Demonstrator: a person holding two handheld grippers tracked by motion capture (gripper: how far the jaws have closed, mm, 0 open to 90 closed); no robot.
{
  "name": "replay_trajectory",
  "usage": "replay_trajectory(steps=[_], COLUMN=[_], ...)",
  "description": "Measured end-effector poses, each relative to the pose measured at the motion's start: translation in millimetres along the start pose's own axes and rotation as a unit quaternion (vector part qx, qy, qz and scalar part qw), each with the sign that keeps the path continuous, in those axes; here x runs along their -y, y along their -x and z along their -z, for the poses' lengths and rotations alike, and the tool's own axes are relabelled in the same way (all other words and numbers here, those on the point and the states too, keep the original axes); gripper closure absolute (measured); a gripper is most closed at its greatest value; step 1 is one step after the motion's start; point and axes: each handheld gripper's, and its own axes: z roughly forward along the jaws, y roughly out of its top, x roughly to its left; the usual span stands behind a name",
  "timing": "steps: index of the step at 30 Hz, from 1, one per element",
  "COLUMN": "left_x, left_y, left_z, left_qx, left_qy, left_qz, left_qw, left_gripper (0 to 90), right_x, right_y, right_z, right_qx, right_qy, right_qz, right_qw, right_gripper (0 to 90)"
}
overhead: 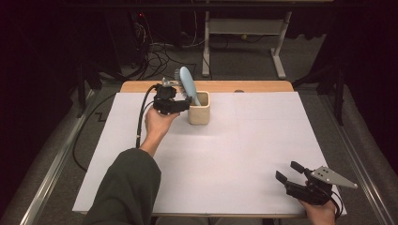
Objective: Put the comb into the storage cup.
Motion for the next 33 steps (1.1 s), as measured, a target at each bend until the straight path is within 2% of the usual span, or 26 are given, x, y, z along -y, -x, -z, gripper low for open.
replay_trajectory(steps=[21,33], left_x=[5.9,9.3], left_y=[-7.1,-8.9], left_z=[18.1,28.6], left_qx=[0.013,0.013], left_qy=[0.010,0.009], left_qz=[0.000,-0.002], left_qw=[0.9999,0.9999], left_gripper=[29.7,29.1], right_x=[-0.1,-0.5], right_y=[-0.4,-0.4], right_z=[0.8,1.2], right_qx=[0.002,0.002], right_qy=[0.001,0.005], right_qz=[-0.002,0.000], right_qw=[1.0000,1.0000], right_gripper=[26.5,26.4])
